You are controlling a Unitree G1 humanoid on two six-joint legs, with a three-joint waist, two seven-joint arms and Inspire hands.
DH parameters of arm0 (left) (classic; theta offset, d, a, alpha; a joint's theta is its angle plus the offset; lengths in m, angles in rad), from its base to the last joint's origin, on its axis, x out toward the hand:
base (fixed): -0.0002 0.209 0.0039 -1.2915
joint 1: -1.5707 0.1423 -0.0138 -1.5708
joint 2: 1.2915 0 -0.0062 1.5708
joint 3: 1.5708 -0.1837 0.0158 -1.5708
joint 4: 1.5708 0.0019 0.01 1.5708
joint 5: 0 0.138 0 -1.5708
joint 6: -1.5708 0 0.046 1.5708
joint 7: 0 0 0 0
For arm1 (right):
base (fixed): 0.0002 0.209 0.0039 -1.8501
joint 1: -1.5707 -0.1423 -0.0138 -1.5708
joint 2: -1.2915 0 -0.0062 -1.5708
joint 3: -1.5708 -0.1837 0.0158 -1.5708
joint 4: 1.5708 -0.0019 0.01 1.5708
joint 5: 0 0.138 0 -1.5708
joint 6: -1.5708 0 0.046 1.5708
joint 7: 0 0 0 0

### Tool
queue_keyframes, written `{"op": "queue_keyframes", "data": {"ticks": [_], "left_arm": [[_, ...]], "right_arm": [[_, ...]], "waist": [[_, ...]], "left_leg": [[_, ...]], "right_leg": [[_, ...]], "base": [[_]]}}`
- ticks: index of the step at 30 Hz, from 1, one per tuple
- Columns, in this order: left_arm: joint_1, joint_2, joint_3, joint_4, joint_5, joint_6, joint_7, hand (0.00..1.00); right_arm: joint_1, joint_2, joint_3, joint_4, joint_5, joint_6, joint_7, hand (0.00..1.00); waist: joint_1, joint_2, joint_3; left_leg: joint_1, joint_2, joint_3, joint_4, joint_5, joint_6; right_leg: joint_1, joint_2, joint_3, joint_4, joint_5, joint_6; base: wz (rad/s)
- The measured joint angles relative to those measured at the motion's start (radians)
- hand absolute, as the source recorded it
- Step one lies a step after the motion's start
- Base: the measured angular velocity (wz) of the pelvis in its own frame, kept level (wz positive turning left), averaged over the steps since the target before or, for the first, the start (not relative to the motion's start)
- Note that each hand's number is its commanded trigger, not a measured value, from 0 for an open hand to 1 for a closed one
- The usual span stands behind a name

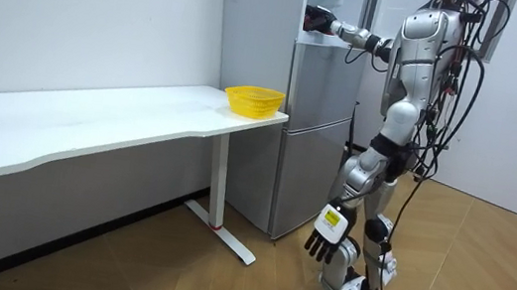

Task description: Retrieve from the upper fridge

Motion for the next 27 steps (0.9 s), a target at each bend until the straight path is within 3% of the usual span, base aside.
{"op": "queue_keyframes", "data": {"ticks": [3,4,5,14,23,27], "left_arm": [[-0.003,0.0,0.001,-0.005,0.0,0.005,0.002,0.0],[-0.003,0.0,0.001,-0.005,0.001,0.007,0.001,0.0],[-0.003,0.001,0.0,-0.005,0.001,0.011,0.001,0.0],[-0.015,0.004,-0.009,-0.005,0.0,0.047,-0.022,0.0],[-0.022,0.004,-0.018,0.014,0.0,0.049,-0.027,0.0],[-0.027,0.005,-0.018,0.013,0.0,0.049,-0.026,0.0]], "right_arm": [[-0.028,-0.001,0.005,0.054,0.004,0.0,0.027,0.0],[-0.038,-0.002,0.007,0.074,0.005,0.0,0.04,0.28],[-0.043,-0.002,0.007,0.097,0.005,-0.001,0.051,1.0],[-0.079,-0.003,0.007,0.187,0.002,0.003,0.122,1.0],[-0.079,-0.005,-0.038,0.19,-0.013,0.008,0.11,1.0],[-0.08,-0.006,-0.032,0.18,0.027,0.006,0.098,1.0]], "waist": [[-0.002,-0.002,-0.0015],[-0.002,-0.001,-0.0006],[-0.002,0.001,0.0004],[0.001,-0.001,-0.0009],[0.026,0.0,-0.0005],[0.029,-0.008,-0.0041]], "left_leg": [[0.002,0.0,-0.002,-0.004,0.0,-0.001],[0.004,0.0,-0.002,-0.004,0.0,-0.001],[0.007,0.0,-0.002,-0.003,-0.001,-0.001],[0.01,0.001,-0.004,-0.001,-0.001,-0.001],[0.026,0.001,-0.002,-0.004,-0.001,-0.001],[0.026,0.002,-0.001,-0.011,0.0,-0.001]], "right_leg": [[0.003,0.0,-0.006,0.0,0.0,0.0],[0.006,0.0,-0.007,0.0,0.0,0.0],[0.011,0.0,-0.008,-0.001,0.0,0.0],[0.019,0.0,-0.02,-0.001,0.002,-0.003],[0.022,0.0,-0.019,-0.001,0.002,-0.003],[0.018,0.0,-0.017,-0.001,0.002,-0.003]], "base": [[0.02],[0.0],[0.0],[0.0],[0.0],[0.0]]}}
